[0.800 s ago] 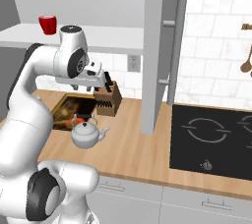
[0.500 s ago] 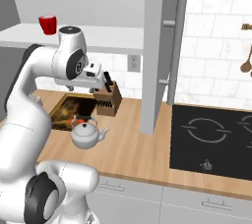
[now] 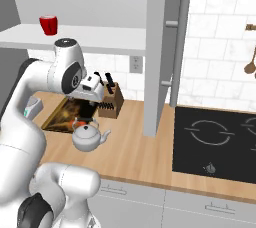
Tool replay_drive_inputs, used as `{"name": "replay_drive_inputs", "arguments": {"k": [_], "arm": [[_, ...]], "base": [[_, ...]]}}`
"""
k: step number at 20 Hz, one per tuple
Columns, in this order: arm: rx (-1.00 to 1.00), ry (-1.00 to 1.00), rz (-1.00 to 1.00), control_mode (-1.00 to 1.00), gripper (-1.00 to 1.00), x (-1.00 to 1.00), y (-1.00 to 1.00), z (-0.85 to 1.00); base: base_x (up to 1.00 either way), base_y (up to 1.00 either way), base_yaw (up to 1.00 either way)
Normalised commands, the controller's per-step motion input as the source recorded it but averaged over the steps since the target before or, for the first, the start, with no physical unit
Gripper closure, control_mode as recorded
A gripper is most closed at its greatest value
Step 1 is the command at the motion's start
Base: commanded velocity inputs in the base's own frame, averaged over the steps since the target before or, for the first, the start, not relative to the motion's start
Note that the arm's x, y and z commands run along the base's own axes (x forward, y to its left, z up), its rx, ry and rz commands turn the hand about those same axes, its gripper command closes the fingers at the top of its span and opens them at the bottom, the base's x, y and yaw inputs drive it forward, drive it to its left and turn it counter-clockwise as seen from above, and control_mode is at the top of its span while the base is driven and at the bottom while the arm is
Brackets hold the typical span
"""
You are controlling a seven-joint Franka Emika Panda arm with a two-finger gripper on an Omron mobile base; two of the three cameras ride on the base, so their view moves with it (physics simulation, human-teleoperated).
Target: Pick the kettle from the counter and place it on the tray. Then pick the mug from the cabinet and place it on the tray. Then close the cabinet doors.
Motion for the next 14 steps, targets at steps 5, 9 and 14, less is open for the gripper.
{"name": "replay_drive_inputs", "arguments": {"k": [5,9,14], "arm": [[0.00,0.00,-0.37,-1.00,-1.00,0.06,0.21,-0.31],[0.00,0.00,-0.24,-1.00,-1.00,0.13,0.12,-0.33],[0.01,0.03,-0.13,-1.00,-1.00,0.20,0.03,-0.31]], "base": [[0.00,0.00,0.00],[0.00,0.00,0.00],[0.00,0.00,0.00]]}}
